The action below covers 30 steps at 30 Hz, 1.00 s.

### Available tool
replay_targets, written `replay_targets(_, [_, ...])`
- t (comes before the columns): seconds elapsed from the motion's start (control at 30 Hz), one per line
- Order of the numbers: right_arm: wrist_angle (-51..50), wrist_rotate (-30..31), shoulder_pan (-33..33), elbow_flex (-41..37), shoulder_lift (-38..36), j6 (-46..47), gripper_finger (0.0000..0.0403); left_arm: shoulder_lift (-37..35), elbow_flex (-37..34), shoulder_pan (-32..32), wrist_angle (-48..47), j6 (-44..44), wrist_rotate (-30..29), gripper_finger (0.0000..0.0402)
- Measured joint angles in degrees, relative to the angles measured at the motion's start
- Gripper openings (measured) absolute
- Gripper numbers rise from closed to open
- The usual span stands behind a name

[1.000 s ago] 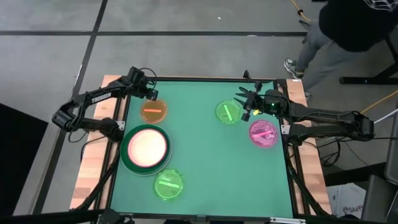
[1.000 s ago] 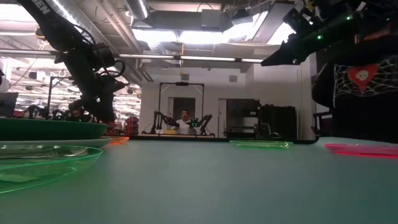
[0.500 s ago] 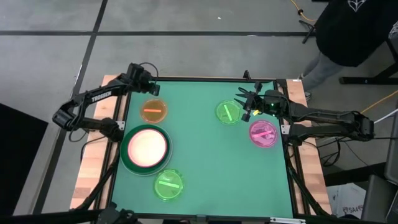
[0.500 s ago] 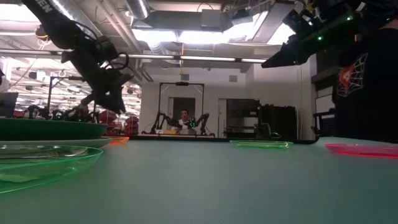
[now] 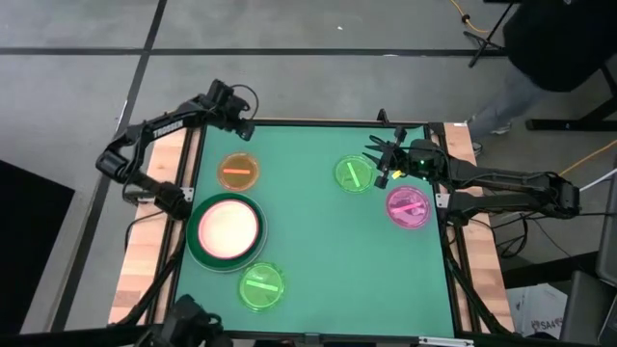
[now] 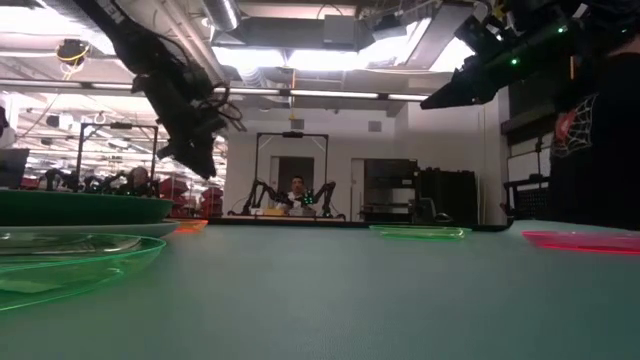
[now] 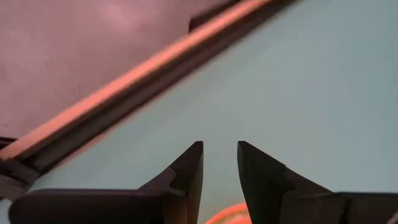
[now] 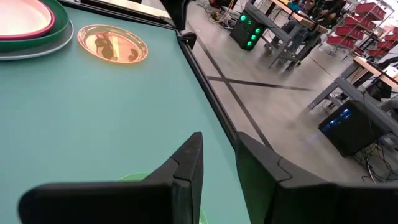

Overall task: Stack plastic plates
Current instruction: Stack the orange plate on top of the light orange plate

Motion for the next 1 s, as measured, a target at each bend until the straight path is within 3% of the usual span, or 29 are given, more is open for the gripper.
replay_targets(0.37, [-0.1,0.0,0.0,0.0,0.0,0.0,0.0083,8.3,4.9,0.0,-17.6,18.6,-5.0,0.0092])
replay_targets(1.0, [-1.2,0.0,0.0,0.0,0.0,0.0,0.0083,12.2,4.9,-3.0,-20.8,29.3,-6.5,0.0092])
